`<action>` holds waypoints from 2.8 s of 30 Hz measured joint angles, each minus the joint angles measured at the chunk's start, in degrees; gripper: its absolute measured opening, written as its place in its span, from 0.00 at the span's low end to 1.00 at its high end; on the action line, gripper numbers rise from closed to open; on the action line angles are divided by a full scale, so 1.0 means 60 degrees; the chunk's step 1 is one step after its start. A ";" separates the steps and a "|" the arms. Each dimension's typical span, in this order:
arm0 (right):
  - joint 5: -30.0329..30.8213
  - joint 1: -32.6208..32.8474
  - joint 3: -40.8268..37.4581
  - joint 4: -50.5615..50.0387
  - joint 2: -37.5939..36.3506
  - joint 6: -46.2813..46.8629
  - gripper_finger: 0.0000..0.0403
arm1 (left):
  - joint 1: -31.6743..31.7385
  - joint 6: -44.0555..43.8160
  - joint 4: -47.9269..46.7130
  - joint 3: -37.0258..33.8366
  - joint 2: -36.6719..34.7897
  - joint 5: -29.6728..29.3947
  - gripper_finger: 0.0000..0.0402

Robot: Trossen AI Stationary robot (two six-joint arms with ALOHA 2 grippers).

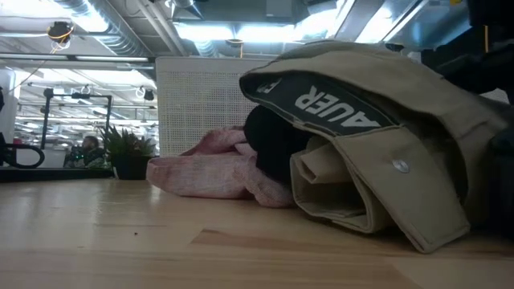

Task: Sort clothes
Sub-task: Put the black boxer into the white bin

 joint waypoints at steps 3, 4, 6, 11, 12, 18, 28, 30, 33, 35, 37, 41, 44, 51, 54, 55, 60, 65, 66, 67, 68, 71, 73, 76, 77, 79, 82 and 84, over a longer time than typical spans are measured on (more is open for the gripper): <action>-0.0377 0.0000 0.0037 -0.0124 0.0000 -0.0126 0.14 | 0.0000 0.0000 0.0000 0.0000 0.0000 0.0000 0.52; -0.0496 0.0000 0.0110 -0.0243 0.0000 -0.0133 0.10 | 0.0000 0.0000 0.0000 0.0000 0.0000 0.0000 0.52; -0.0675 0.0000 0.0332 -0.0521 0.0000 -0.0154 0.04 | 0.0000 0.0003 0.0000 0.0000 0.0000 0.0000 0.52; -0.0572 0.0000 0.1347 -0.1643 0.0004 -0.0222 0.07 | 0.0000 0.0002 0.0002 0.0000 0.0000 0.0000 0.52; -0.0495 0.0000 0.1622 -0.1878 0.0004 -0.0230 0.07 | 0.0000 0.0003 0.0004 0.0000 0.0000 0.0000 0.52; 0.0403 0.0000 0.3562 -0.3224 0.0004 -0.0973 0.02 | 0.0000 0.0004 0.0007 0.0000 0.0000 0.0000 0.52; 0.3230 -0.0728 0.6934 -0.4811 0.0004 -0.1798 0.04 | -0.0033 -0.0299 -0.0323 0.0000 0.0000 0.0011 0.52; 0.3459 -0.1179 0.7525 -0.4794 0.0004 -0.2297 0.04 | -0.0033 -0.0304 -0.0341 0.0000 0.0000 0.0011 0.52; 0.4036 -0.1874 0.8298 -0.4719 0.0004 -0.3269 0.04 | -0.0033 -0.0321 -0.0347 0.0000 0.0000 0.0011 0.52; 0.4530 -0.2413 0.8739 -0.4643 0.0004 -0.3943 0.04 | -0.0033 -0.0321 -0.0421 0.0000 0.0000 0.0011 0.52; 0.4924 -0.3018 0.9131 -0.4483 0.0004 -0.4570 0.04 | -0.0033 -0.0324 -0.0566 0.0000 0.0000 0.0011 0.52; 0.4967 -0.4419 0.9926 -0.3708 0.0004 -0.5616 0.04 | -0.0033 -0.0327 -0.0651 0.0000 0.0000 0.0011 0.52; 0.4205 -0.5597 1.0406 -0.2551 -0.0004 -0.6204 0.05 | -0.0033 -0.0368 -0.0791 0.0000 0.0000 0.0011 0.52; 0.3454 -0.8126 1.0601 -0.0779 0.0010 -0.6391 0.05 | -0.0033 -0.0419 -0.0783 -0.0004 0.0000 0.0011 0.52; 0.3252 -0.8911 1.0365 -0.0751 0.0064 -0.6122 0.05 | -0.0033 -0.0426 -0.0787 -0.0004 -0.0004 0.0011 0.52; 0.3117 -0.9121 1.0202 -0.0773 0.0080 -0.5955 0.05 | -0.0033 -0.0428 -0.0787 -0.0004 -0.0002 0.0011 0.52; 0.2282 -0.9790 0.9091 -0.0748 0.0204 -0.5216 0.07 | -0.0033 -0.0430 -0.0782 -0.0004 -0.0001 0.0011 0.52; 0.1839 -1.0025 0.7924 -0.0724 0.0586 -0.5073 0.09 | -0.0033 -0.0433 -0.0765 -0.0004 0.0000 0.0011 0.52; 0.1821 -1.0025 0.7718 -0.0712 0.0684 -0.5070 0.10 | -0.0029 -0.0430 -0.0764 -0.0004 0.0000 0.0011 0.52; 0.1822 -1.0024 0.7520 -0.0679 0.0779 -0.5072 0.10 | -0.0028 -0.0431 -0.0763 -0.0004 0.0000 0.0011 0.52; 0.1824 -1.0018 0.7346 -0.0626 0.0893 -0.5071 0.10 | -0.0025 -0.0430 -0.0760 -0.0004 0.0000 0.0011 0.52; 0.1832 -1.0007 0.7082 -0.0324 0.1249 -0.4904 0.13 | -0.0027 -0.0430 -0.0765 -0.0004 0.0000 0.0011 0.52; 0.1842 -1.0007 0.7067 -0.0184 0.1491 -0.4636 0.15 | -0.0025 -0.0430 -0.0761 -0.0004 0.0000 0.0011 0.52; 0.1845 -1.0007 0.7063 -0.0142 0.1610 -0.4607 0.23 | -0.0029 -0.0431 -0.0769 -0.0004 0.0000 0.0011 0.52; 0.1846 -1.0007 0.7073 -0.0139 0.1600 -0.4642 0.26 | -0.0029 -0.0461 -0.0772 -0.0004 0.0000 0.0011 0.52; 0.1948 -1.0007 0.7261 -0.0305 0.1556 -0.4640 0.32 | -0.0029 -0.0501 -0.0813 -0.0004 -0.0001 0.0011 0.52; 0.2286 -1.0003 0.7839 -0.0695 0.1530 -0.4614 0.40 | -0.0029 -0.0607 -0.1028 -0.0004 0.0000 0.0011 0.52; 0.2344 -1.0003 0.8370 -0.0966 0.1511 -0.4611 0.45 | -0.0029 -0.0648 -0.1082 -0.0004 0.0000 0.0011 0.52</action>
